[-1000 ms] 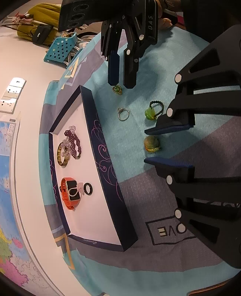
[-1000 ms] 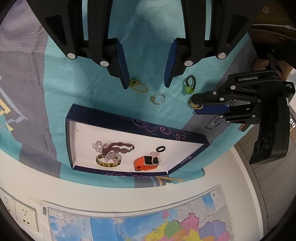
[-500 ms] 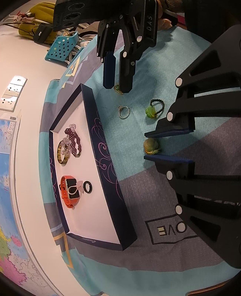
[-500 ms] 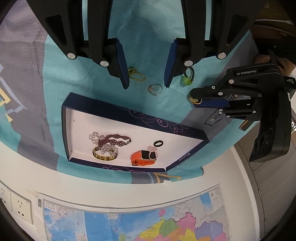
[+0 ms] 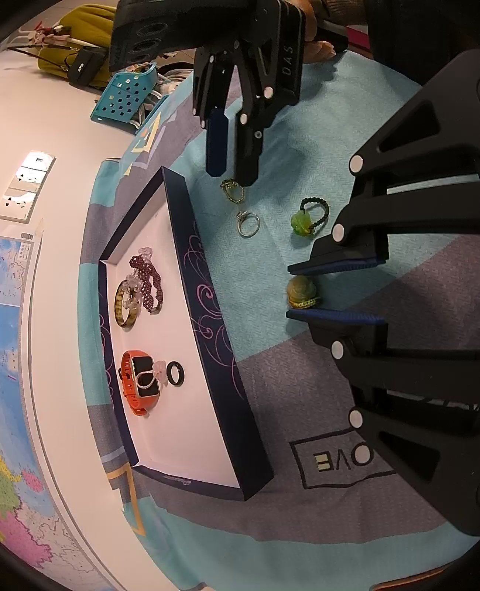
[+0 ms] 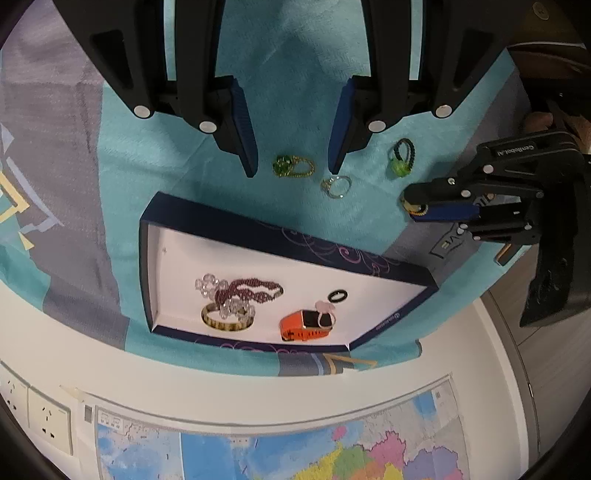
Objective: Organize jewelry
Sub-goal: 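Grasp the gold ring with green stone with the right tool, then carry the bead ring into the box with the left tool while the right tool carries the gold ring in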
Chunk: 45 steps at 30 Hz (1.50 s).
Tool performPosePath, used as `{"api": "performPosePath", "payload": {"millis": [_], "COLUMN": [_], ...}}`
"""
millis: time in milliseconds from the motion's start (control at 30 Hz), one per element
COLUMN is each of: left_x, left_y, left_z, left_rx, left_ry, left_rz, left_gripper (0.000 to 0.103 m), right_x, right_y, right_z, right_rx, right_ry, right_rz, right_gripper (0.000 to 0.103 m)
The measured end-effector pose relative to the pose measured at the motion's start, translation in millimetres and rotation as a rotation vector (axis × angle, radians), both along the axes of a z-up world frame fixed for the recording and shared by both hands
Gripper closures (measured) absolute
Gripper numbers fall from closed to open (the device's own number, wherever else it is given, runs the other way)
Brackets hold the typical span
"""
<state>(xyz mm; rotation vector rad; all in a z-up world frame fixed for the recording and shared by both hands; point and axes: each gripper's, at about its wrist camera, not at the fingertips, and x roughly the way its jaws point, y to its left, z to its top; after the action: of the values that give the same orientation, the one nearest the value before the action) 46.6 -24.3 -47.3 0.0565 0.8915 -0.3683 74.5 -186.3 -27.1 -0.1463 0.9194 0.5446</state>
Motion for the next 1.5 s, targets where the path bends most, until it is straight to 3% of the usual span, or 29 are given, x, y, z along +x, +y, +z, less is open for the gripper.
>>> {"api": "performPosePath", "payload": {"millis": [133,300,400,1500], "left_x": [0,0,0,-6], "left_y": [0,0,0,9], "left_z": [0,0,0,36], "left_rx": [0.001,0.001,0.001,-0.017], "left_ry": [0.001,0.000,0.000,-0.100], "left_rz": [0.002,0.002,0.003,0.035], "left_gripper": [0.085,0.085,0.085,0.086], "right_x": [3,5,4,3], "right_y": [4,1,0,-4], "right_z": [-4,-5,-5,27], "right_rx": [-0.006,-0.006,-0.003,0.138], "right_ry": [0.007,0.012,0.009,-0.057], "right_rz": [0.002,-0.007,-0.008,0.000], "right_gripper": [0.066,0.088,0.092,0.092]}}
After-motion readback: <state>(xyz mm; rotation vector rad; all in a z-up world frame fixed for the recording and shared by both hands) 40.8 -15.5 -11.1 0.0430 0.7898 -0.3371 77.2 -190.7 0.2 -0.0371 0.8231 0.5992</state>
